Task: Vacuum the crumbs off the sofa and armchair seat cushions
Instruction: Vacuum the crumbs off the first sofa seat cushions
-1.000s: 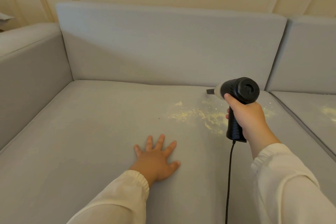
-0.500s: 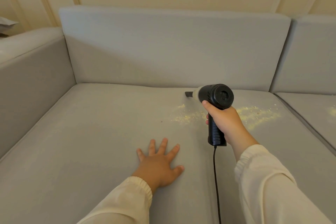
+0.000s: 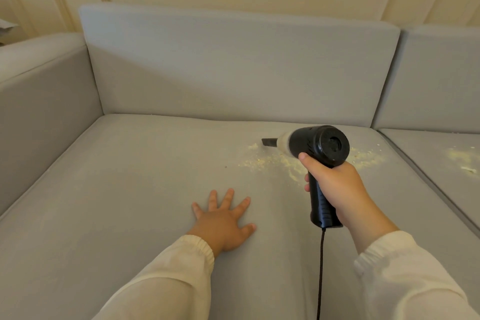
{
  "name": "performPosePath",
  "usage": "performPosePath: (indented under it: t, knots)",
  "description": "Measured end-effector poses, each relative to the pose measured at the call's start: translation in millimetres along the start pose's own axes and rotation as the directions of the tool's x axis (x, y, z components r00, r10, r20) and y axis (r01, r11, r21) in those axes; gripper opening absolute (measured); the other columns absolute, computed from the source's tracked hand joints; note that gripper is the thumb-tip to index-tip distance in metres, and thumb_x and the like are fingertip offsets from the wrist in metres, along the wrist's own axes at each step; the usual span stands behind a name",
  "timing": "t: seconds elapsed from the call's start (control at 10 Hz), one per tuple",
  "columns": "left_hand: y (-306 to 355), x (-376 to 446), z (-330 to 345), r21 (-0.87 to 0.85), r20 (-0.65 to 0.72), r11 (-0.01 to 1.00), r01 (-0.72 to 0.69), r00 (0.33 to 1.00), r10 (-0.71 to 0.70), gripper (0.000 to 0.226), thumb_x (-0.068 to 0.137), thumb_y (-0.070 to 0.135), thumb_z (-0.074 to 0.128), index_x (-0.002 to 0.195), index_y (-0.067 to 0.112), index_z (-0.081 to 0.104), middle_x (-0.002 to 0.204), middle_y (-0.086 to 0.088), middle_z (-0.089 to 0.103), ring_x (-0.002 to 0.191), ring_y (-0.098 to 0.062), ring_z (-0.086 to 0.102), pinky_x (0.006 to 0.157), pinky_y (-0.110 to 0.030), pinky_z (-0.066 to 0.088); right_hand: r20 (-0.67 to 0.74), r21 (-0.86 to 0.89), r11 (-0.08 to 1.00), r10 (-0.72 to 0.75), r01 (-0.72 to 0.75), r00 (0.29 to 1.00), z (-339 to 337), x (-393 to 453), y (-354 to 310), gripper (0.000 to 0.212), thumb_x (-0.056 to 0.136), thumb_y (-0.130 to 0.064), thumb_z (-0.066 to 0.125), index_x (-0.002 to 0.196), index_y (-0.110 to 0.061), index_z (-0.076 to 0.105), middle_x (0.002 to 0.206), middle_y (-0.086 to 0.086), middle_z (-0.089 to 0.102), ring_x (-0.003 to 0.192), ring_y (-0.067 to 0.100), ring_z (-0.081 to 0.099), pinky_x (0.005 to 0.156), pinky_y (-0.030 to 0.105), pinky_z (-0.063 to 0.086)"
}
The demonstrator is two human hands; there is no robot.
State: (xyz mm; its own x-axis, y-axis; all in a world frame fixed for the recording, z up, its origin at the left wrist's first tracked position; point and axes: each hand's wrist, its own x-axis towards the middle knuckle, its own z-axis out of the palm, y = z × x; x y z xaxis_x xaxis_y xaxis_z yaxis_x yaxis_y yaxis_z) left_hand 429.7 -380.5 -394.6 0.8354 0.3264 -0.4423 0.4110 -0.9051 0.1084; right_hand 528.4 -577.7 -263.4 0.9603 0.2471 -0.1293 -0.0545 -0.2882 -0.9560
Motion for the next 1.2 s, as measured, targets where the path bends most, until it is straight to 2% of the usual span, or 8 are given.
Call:
performPosePath:
  t: [0.1,0.2,0.5,0.6,0.7,0.8,0.9,1.2]
  knots:
    - [0,-3,2,-0.011,-0.026,1.000,-0.006,1.000,0.006,0.074,0.094,0.082,0.023,0.157,0.059,-0.010,0.170,0.012,-0.024,0.156,-0.034,-0.023,0.116,-0.076,-0.004,0.028,0.007,0.999,0.033,-0.033,0.999,-3,-9,11,0.028,0.091,-0.041,0.079,0.094,-0.014,0.072,0.086,0.016,0.078,0.079,0.030,0.076,0.084,0.046,0.062]
    - [0,-4,4,-0.007,-0.046,1.000,-0.007,0.999,0.006,0.075,0.095,0.081,0.024,0.157,0.058,-0.010,0.171,0.011,-0.022,0.157,-0.035,-0.021,0.116,-0.077,-0.004,0.025,0.025,0.999,0.046,-0.046,0.999,2,-4,15,0.036,0.091,-0.043,0.079,0.095,-0.007,0.074,0.073,0.008,0.074,0.076,0.028,0.074,0.087,0.048,0.062]
    - [1,-4,5,-0.014,-0.059,1.000,0.005,0.998,-0.006,0.076,0.094,0.081,0.027,0.157,0.059,-0.008,0.171,0.011,-0.021,0.157,-0.035,-0.020,0.115,-0.077,-0.005,0.146,-0.060,0.998,-0.012,0.021,0.989,21,-3,8,0.030,0.093,-0.041,0.077,0.098,-0.012,0.073,0.078,0.008,0.074,0.068,0.019,0.074,0.077,0.039,0.063]
    - [1,-3,5,-0.011,-0.062,1.000,0.001,0.998,-0.002,0.076,0.093,0.082,0.026,0.157,0.059,-0.008,0.172,0.011,-0.020,0.157,-0.035,-0.020,0.115,-0.077,-0.004,0.176,-0.110,0.993,-0.011,0.031,0.984,15,-8,4,0.031,0.092,-0.044,0.078,0.094,-0.013,0.074,0.078,0.008,0.076,0.069,0.019,0.076,0.078,0.040,0.064]
    - [1,-4,4,-0.010,-0.058,1.000,-0.001,0.998,0.000,0.076,0.093,0.081,0.027,0.157,0.059,-0.008,0.172,0.011,-0.020,0.157,-0.035,-0.020,0.115,-0.077,-0.004,0.157,-0.114,0.993,-0.019,0.037,0.987,3,-18,2,0.031,0.090,-0.045,0.079,0.095,-0.014,0.075,0.082,0.011,0.079,0.070,0.022,0.077,0.077,0.041,0.063]
    - [1,-5,3,-0.013,-0.055,1.000,0.002,0.998,-0.003,0.076,0.093,0.081,0.028,0.157,0.059,-0.007,0.172,0.011,-0.020,0.157,-0.035,-0.020,0.115,-0.077,-0.004,0.034,-0.137,0.988,-0.065,0.069,0.997,-7,-22,4,0.030,0.090,-0.045,0.079,0.093,-0.015,0.075,0.077,0.010,0.078,0.076,0.029,0.078,0.078,0.042,0.062]
    - [1,-5,3,-0.016,-0.056,1.000,0.000,0.998,-0.001,0.076,0.094,0.081,0.028,0.158,0.059,-0.007,0.172,0.011,-0.020,0.157,-0.034,-0.020,0.115,-0.077,-0.004,-0.004,-0.114,0.993,-0.044,0.043,0.999,-10,-20,5,0.030,0.090,-0.044,0.079,0.096,-0.015,0.074,0.079,0.013,0.077,0.079,0.033,0.078,0.080,0.045,0.063]
    - [1,-4,2,-0.010,-0.054,1.000,-0.001,0.999,0.001,0.077,0.094,0.081,0.028,0.158,0.058,-0.007,0.172,0.010,-0.020,0.157,-0.036,-0.019,0.114,-0.078,-0.003,0.157,-0.110,0.994,0.016,0.001,0.988,-3,-27,-3,0.030,0.092,-0.043,0.079,0.097,-0.013,0.074,0.087,0.017,0.078,0.067,0.021,0.075,0.078,0.042,0.063]
